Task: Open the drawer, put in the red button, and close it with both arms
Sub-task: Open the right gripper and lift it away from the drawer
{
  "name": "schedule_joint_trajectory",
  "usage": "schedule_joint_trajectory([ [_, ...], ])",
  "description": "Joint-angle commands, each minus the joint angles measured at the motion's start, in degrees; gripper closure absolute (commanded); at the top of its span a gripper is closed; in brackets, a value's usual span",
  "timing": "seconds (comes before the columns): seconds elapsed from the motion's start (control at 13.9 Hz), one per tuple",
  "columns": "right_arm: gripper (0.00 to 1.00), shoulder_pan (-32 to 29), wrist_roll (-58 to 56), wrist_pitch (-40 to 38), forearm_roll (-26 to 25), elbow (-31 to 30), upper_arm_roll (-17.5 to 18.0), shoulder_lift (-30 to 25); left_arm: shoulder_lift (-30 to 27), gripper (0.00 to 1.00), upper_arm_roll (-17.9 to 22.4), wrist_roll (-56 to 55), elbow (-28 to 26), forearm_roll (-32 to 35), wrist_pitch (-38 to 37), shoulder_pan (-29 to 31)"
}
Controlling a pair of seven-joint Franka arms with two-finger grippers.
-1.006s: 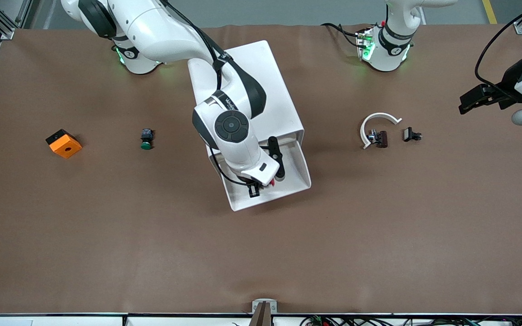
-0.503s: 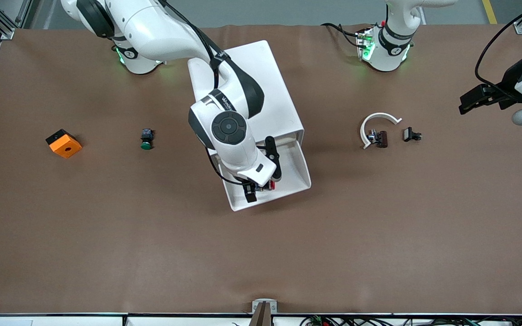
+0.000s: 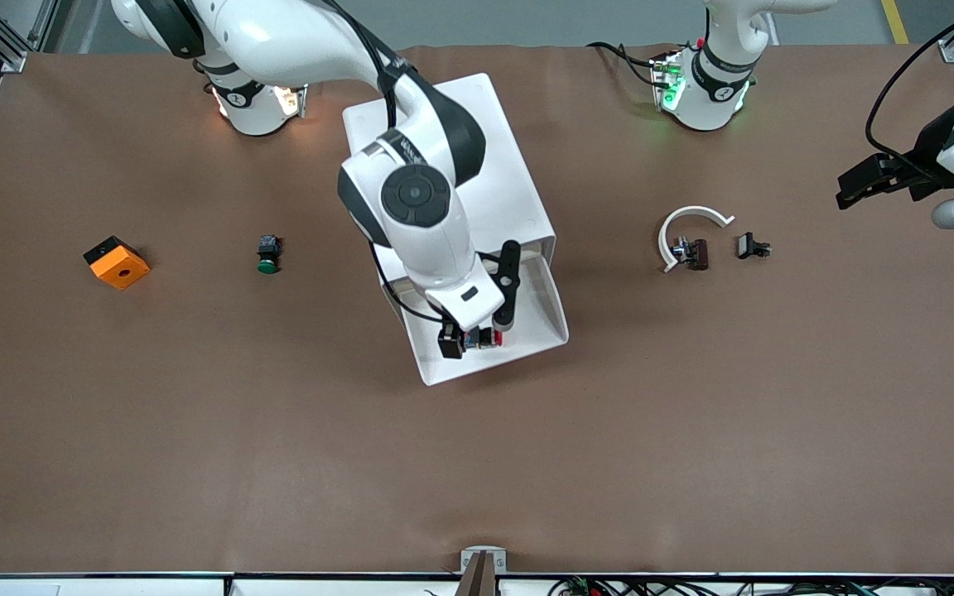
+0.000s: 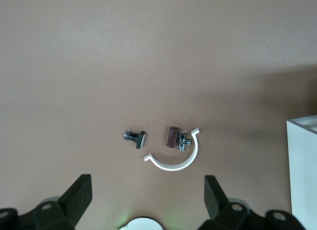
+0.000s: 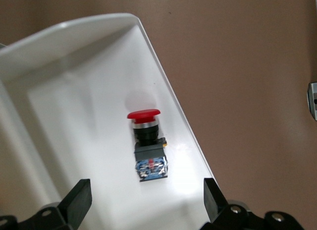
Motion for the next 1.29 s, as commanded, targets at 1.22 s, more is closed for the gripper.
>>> schedule_joint_trajectory([
  [1.22, 0.0, -11.6, 22.4, -29.4, -6.8, -20.0, -0.2, -35.2, 22.1, 0.0, -0.3, -5.8, 16.3, 0.1, 15.9, -8.2],
])
